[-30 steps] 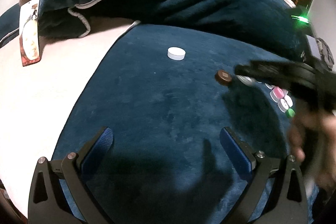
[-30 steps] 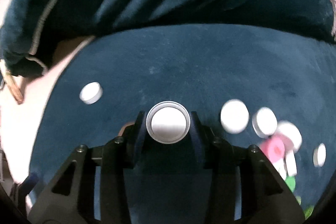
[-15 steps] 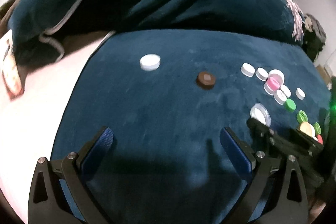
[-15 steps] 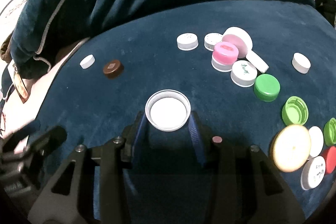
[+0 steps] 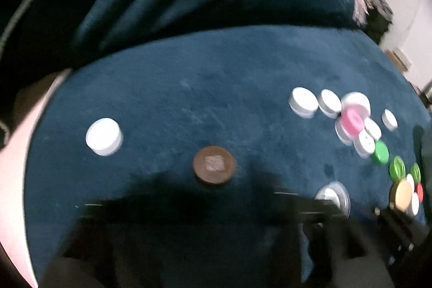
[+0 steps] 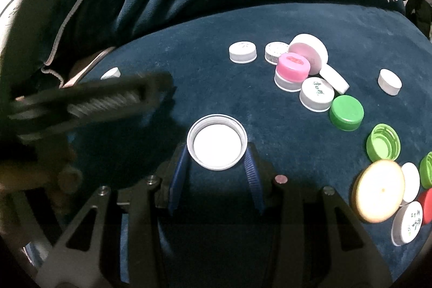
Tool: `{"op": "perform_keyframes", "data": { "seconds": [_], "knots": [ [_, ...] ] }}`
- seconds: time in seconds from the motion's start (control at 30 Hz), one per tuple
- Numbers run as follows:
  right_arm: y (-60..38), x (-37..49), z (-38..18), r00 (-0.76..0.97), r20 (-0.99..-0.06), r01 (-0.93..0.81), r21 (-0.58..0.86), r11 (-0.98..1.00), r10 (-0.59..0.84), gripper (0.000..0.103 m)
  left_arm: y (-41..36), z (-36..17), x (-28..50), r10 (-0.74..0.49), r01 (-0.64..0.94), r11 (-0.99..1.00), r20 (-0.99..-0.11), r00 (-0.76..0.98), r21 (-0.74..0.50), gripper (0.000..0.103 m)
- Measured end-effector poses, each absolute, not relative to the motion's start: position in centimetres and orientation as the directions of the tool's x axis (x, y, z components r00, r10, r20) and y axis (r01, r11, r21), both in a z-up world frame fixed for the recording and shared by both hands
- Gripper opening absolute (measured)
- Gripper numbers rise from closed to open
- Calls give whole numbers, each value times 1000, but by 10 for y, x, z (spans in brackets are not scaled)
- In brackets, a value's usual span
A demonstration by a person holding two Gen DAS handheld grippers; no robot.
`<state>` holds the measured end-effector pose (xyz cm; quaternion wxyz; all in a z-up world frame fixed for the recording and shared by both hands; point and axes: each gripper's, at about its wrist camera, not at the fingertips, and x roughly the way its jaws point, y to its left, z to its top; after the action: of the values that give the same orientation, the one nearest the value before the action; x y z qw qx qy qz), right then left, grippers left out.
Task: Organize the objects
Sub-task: 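Grasp the brown QR-code cap with the left tool, then carry the brown cap and white cap toward the basket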
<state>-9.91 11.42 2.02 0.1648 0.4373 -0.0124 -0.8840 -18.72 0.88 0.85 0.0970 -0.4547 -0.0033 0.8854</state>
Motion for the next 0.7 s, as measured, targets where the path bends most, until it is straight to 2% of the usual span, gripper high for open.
{"op": "perform_keyframes", "data": {
  "seconds": [0.13,0.33,0.4,0.47,0.57,0.7],
  "knots": [
    [118,-101,21,-561,-769,281,172,-944,-307,44,0,17,-165,165,-140,-985,-787,-594,-101,30],
    [111,-99,25,-555,-789,275,122,-954,-262,43,-28,25,-112,208,-60,-975,-789,-579,-214,30],
    [111,-95,31,-540,-803,273,115,-955,-251,39,-30,27,-92,212,-50,-973,-793,-572,-224,30],
    [118,-80,40,-514,-809,264,167,-950,-285,29,-32,31,-76,225,-44,-969,-787,-574,-244,30],
    [129,-54,48,-481,-806,272,236,-933,-344,23,-31,37,-51,263,-45,-956,-776,-573,-290,30],
    [141,-26,53,-461,-817,284,233,-930,-346,26,-31,44,-26,275,-16,-946,-775,-569,-324,30]
  ]
}}
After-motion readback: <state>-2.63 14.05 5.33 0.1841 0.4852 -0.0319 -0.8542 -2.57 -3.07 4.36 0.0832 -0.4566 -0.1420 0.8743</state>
